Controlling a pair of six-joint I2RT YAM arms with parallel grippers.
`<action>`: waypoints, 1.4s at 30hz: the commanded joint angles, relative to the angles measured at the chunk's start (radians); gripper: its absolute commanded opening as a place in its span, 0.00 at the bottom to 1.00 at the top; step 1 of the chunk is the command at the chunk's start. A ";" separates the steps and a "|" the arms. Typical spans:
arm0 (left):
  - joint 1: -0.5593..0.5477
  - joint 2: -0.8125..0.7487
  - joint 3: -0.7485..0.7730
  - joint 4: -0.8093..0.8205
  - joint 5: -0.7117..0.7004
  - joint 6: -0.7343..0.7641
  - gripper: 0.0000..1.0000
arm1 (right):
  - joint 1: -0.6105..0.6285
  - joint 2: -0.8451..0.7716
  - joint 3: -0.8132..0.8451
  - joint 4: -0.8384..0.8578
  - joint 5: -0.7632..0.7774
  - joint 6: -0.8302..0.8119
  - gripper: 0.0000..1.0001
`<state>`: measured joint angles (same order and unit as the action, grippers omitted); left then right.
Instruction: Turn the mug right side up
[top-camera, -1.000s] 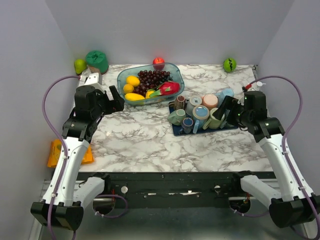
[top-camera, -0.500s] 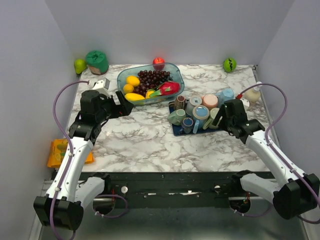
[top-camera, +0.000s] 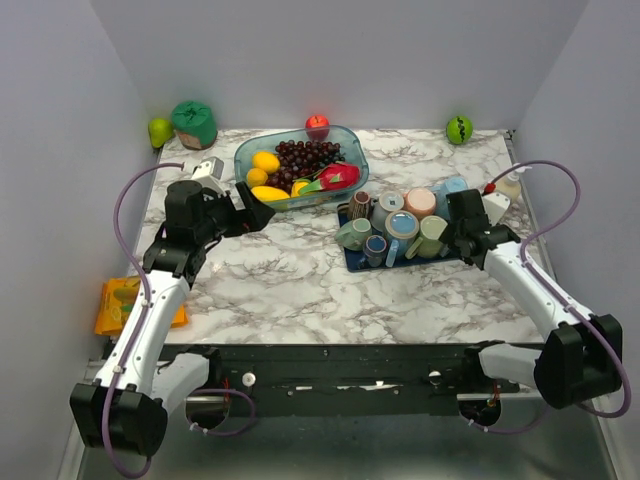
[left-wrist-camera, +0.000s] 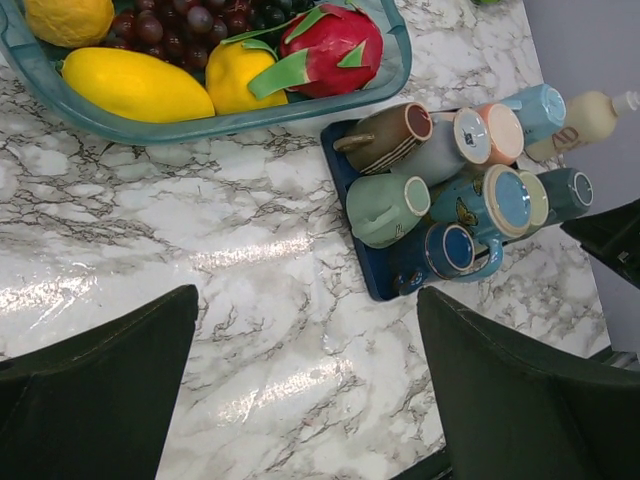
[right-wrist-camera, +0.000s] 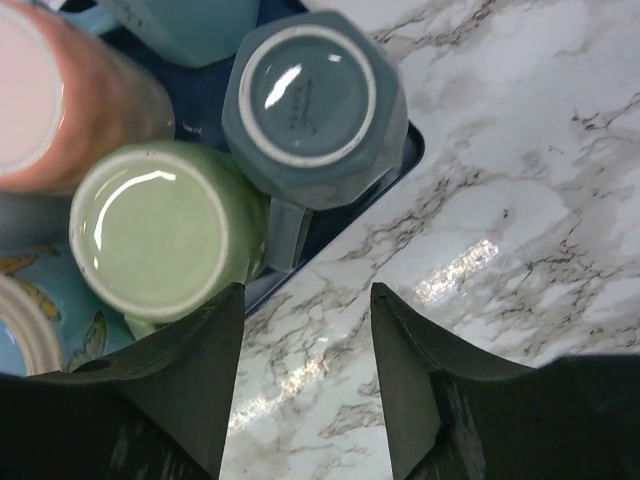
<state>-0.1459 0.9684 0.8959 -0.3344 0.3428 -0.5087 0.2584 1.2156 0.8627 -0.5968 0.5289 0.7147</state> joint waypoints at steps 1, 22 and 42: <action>0.002 0.030 0.015 0.046 0.044 -0.008 0.99 | -0.041 0.028 0.033 0.072 0.036 -0.011 0.60; 0.002 0.098 0.040 0.067 0.061 -0.013 0.99 | -0.114 0.159 -0.039 0.189 -0.056 0.012 0.60; 0.002 0.092 0.040 0.046 0.051 0.018 0.99 | -0.122 0.239 -0.013 0.180 -0.063 -0.006 0.12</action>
<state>-0.1459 1.0683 0.9085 -0.2787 0.3775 -0.5159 0.1432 1.4258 0.8333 -0.4072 0.4282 0.7235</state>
